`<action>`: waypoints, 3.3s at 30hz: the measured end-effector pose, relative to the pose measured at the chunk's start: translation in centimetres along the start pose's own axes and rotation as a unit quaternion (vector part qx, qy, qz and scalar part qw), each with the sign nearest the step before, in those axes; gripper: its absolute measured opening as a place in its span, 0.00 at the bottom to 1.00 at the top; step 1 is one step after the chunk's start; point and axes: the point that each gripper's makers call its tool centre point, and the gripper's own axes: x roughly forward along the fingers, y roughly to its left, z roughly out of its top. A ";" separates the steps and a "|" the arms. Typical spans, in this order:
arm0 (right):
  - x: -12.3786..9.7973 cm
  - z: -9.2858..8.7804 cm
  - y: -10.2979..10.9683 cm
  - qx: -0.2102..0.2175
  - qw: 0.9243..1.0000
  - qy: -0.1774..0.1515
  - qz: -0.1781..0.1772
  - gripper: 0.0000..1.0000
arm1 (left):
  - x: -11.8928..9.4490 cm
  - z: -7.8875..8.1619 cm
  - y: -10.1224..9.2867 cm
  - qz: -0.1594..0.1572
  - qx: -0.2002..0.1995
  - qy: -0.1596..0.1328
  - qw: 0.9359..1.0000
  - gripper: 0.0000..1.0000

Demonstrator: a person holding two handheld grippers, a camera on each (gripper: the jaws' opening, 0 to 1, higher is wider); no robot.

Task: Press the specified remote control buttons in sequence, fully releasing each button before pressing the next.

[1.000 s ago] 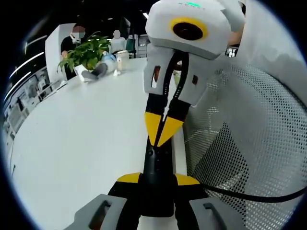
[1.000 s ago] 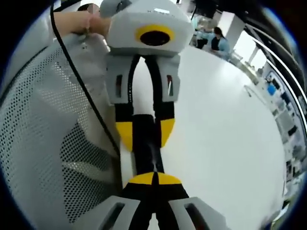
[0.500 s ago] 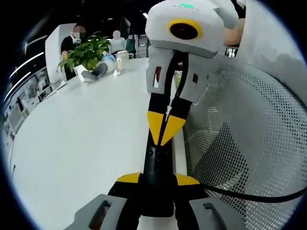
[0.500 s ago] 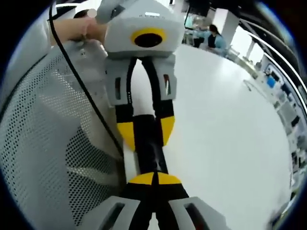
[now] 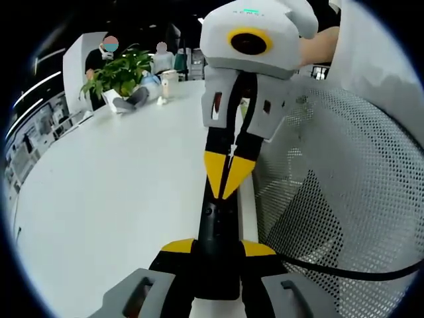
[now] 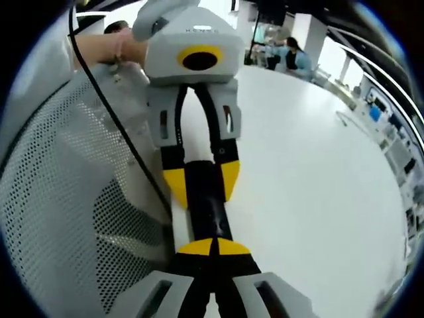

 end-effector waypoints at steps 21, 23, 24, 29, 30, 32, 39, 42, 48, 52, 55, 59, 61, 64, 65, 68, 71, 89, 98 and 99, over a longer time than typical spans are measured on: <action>-0.3 -0.4 -0.2 0.023 1.000 -0.014 -0.004 0.00 | 0.1 0.0 0.0 0.000 0.003 0.001 1.000 0.24; -0.3 -0.4 -0.2 0.025 0.999 -0.019 -0.007 0.00 | 0.1 0.0 0.0 0.000 0.002 0.001 1.000 0.24; -0.3 -0.4 -0.1 0.024 0.999 -0.020 -0.009 0.00 | 0.1 0.0 0.0 -0.001 0.001 0.001 1.000 0.24; -0.4 -0.5 -0.1 0.007 1.000 -0.014 -0.016 0.00 | 0.0 0.0 0.0 -0.002 -0.001 0.001 1.000 0.24; -0.4 -0.5 -0.2 0.008 1.000 -0.013 -0.016 0.00 | 0.0 0.0 0.0 -0.002 0.000 0.001 1.000 0.24; -0.4 -0.6 -0.2 0.013 1.000 -0.012 -0.015 0.00 | 0.0 0.0 0.0 -0.001 0.000 0.001 1.000 0.24; -0.7 -0.9 -0.2 0.014 1.000 -0.005 -0.019 0.00 | 0.0 0.0 0.0 -0.001 0.000 0.001 1.000 0.24; -0.9 -1.2 -0.3 0.020 1.000 -0.002 -0.019 0.00 | 0.0 0.0 0.0 -0.001 0.001 0.001 1.000 0.24; -1.0 -1.5 -0.4 0.029 0.999 0.002 -0.018 0.00 | 0.0 0.0 0.0 0.000 0.003 0.001 1.000 0.24; -0.8 -1.4 -0.3 0.032 0.999 0.014 -0.017 0.00 | 0.1 0.0 0.0 0.000 0.005 0.002 1.000 0.24; -0.8 -1.4 -0.3 0.010 0.999 0.031 -0.023 0.00 | 0.1 0.0 0.0 0.001 0.005 0.002 1.000 0.24; -0.7 -1.4 -0.2 -0.005 0.999 0.043 -0.030 0.00 | 0.1 0.0 0.0 0.001 0.004 0.002 1.000 0.24; -0.7 -1.4 -0.4 -0.004 0.999 0.044 -0.030 0.00 | 0.1 0.0 0.0 0.001 0.004 0.002 1.000 0.24; -0.7 -1.3 -0.5 0.000 0.999 0.042 -0.027 0.00 | 0.1 0.0 0.0 0.002 0.003 0.001 1.000 0.24; -0.7 -1.3 -0.5 0.001 0.999 0.043 -0.026 0.00 | 0.1 0.1 0.0 0.001 0.002 0.001 1.000 0.24; -0.6 -1.4 -0.5 0.006 0.999 0.045 -0.021 0.00 | 0.1 0.0 0.0 0.001 0.001 0.000 1.000 0.24; -0.7 -1.3 -0.5 0.024 0.999 0.036 -0.026 0.00 | 0.1 0.0 0.0 0.001 0.001 0.000 1.000 0.24; -0.2 -0.5 -0.2 0.042 0.998 0.002 -0.047 0.00 | 0.1 0.1 0.0 0.002 0.002 0.000 1.000 0.24; 0.0 -0.4 -0.4 0.046 0.998 0.048 -0.008 0.00 | 0.1 0.1 0.0 0.001 0.002 0.000 1.000 0.24; 0.0 -0.4 -0.5 0.053 0.997 0.048 -0.005 0.00 | 0.1 0.1 0.0 0.001 0.002 0.001 1.000 0.24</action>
